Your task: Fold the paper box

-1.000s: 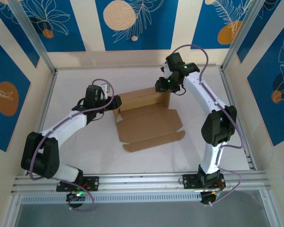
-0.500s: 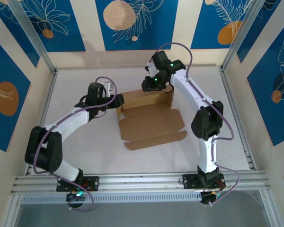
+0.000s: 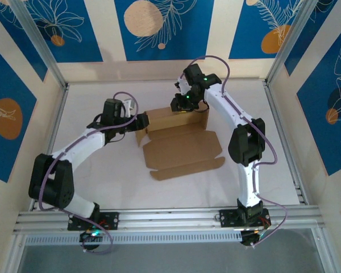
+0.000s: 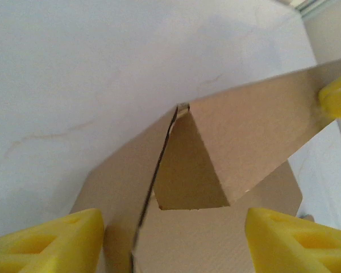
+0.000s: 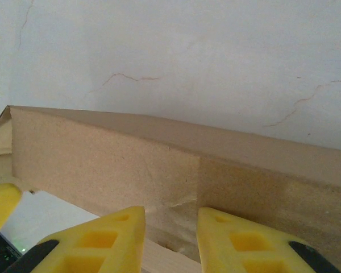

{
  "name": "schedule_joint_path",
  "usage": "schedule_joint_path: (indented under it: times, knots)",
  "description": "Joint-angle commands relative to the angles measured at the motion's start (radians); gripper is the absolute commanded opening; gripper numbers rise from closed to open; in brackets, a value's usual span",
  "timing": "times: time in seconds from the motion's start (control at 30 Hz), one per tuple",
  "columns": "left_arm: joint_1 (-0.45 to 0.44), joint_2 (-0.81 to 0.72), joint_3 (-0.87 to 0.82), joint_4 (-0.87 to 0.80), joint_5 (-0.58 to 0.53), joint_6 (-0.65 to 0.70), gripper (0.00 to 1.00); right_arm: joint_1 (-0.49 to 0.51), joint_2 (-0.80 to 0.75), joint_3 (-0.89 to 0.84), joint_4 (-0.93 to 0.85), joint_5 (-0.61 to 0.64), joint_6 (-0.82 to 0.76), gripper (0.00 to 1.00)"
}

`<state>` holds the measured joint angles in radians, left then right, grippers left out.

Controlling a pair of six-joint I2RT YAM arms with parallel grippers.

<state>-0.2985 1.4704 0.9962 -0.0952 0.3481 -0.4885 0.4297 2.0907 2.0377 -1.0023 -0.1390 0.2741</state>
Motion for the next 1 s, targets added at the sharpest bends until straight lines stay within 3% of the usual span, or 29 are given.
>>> schedule_joint_path:
  times: [0.0,0.2,0.37,0.53,0.7,0.97]
  knots:
    - [0.073,-0.098,0.005,0.023,0.007,0.033,0.67,-0.005,-0.003,-0.029,-0.034,-0.014,0.009,0.32]
    - [0.154,-0.162,-0.083,0.089,-0.098,0.104,0.68,-0.005,0.000,-0.030,-0.033,-0.018,0.008,0.32]
    - [0.170,-0.092,-0.039,0.007,-0.277,0.265,0.56,-0.003,0.002,-0.027,-0.038,-0.019,0.008,0.32]
    - [0.159,0.043,0.054,-0.155,-0.114,0.342,0.54,-0.003,0.014,-0.006,-0.051,-0.015,0.010,0.33]
    - [0.100,0.024,0.014,-0.176,-0.056,0.374,0.55,-0.001,0.025,0.020,-0.064,-0.013,0.013,0.33]
    - [-0.044,-0.046,-0.032,-0.226,-0.104,0.439,0.63,0.000,0.042,0.053,-0.085,-0.005,0.016,0.32]
